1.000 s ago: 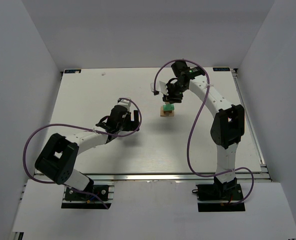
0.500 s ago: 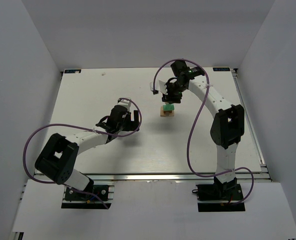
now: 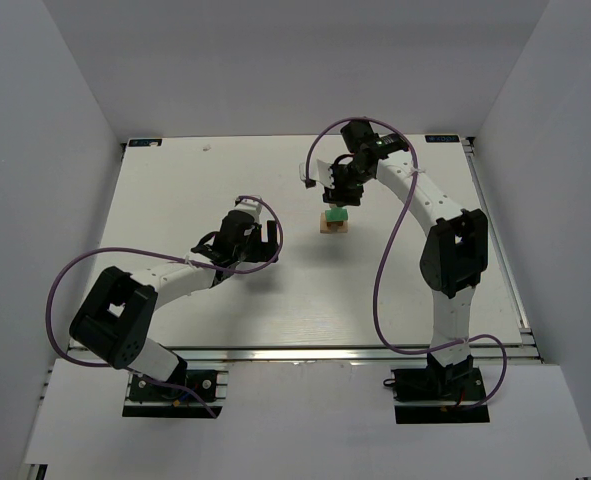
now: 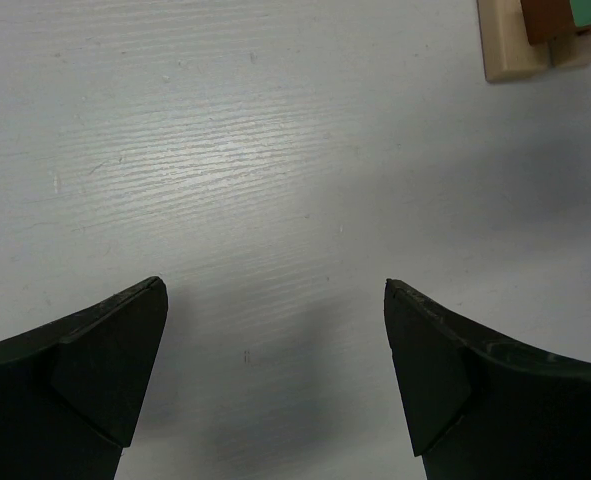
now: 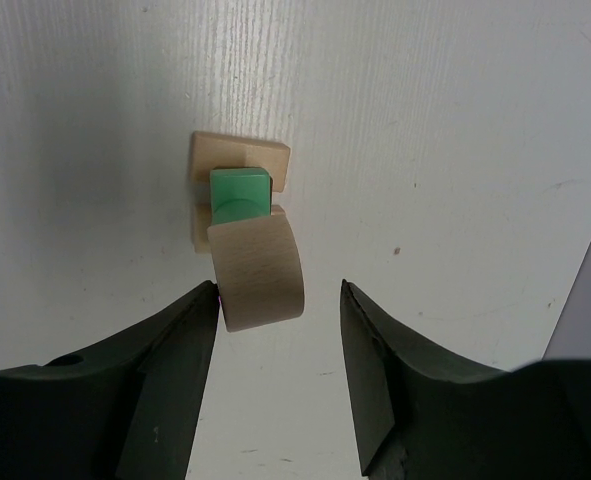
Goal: Build the wood block tower
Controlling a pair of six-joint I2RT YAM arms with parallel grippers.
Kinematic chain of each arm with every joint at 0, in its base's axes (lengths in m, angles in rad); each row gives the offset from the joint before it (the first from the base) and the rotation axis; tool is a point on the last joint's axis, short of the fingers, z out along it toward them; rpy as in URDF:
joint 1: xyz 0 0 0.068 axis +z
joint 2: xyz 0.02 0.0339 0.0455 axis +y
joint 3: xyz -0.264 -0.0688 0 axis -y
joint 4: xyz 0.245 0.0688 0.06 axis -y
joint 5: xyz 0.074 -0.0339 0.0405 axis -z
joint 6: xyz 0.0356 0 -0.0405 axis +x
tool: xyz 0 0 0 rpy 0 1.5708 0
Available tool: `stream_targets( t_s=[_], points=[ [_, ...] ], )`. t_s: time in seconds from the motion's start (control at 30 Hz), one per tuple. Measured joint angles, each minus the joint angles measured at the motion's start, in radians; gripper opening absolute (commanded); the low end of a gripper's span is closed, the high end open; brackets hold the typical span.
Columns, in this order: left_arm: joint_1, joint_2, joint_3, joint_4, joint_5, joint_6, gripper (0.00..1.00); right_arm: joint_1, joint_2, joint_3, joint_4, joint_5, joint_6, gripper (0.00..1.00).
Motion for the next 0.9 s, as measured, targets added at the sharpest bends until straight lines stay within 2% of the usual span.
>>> stream_targets(
  t_s=[0.9],
  points=[
    [0.0, 0.006, 0.0, 0.0, 0.007, 0.001, 0.98, 0.005, 0.004, 0.0, 0.017, 0.01, 0.014, 0.58]
  ],
)
